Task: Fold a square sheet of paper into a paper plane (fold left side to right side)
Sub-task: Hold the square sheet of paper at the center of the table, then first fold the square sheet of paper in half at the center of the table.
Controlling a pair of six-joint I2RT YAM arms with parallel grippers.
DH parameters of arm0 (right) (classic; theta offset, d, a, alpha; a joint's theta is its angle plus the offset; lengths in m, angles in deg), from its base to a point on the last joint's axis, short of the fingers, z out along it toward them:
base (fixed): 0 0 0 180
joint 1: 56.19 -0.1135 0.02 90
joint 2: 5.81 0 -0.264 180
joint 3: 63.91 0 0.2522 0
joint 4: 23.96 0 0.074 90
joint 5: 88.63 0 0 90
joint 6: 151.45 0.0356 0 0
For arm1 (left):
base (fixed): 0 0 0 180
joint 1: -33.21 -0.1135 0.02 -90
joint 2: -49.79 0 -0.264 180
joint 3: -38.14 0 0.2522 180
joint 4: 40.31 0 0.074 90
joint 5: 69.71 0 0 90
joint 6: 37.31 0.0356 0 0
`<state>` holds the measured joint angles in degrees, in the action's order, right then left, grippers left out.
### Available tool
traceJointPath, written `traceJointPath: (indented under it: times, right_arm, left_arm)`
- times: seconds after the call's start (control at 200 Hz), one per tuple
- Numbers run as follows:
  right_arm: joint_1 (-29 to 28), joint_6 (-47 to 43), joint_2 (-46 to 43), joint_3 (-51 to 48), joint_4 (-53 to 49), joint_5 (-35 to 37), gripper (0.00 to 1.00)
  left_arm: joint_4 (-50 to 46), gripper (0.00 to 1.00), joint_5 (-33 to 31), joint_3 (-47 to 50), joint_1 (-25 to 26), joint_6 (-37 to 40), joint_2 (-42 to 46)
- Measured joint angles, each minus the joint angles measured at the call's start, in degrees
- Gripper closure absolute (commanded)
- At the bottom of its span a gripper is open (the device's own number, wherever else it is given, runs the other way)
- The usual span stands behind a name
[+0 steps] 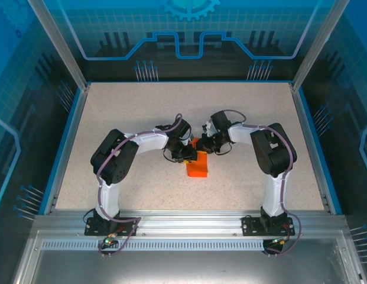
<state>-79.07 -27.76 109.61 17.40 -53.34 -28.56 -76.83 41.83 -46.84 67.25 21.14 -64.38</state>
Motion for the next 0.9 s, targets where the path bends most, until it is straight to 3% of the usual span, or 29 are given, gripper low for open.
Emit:
traceJointPath:
  times: [0.47,0.9]
  right_arm:
    - [-0.3,1.0,0.0,0.8,-2.3,2.3,0.87]
    - [-0.4,1.9,-0.1,0.7,-2.6,2.5,0.88]
  left_arm:
    - [5.6,0.67,-0.9,5.0,2.2,6.1,3.2]
    - [9.0,0.66,-1.5,11.5,6.0,6.6,7.6]
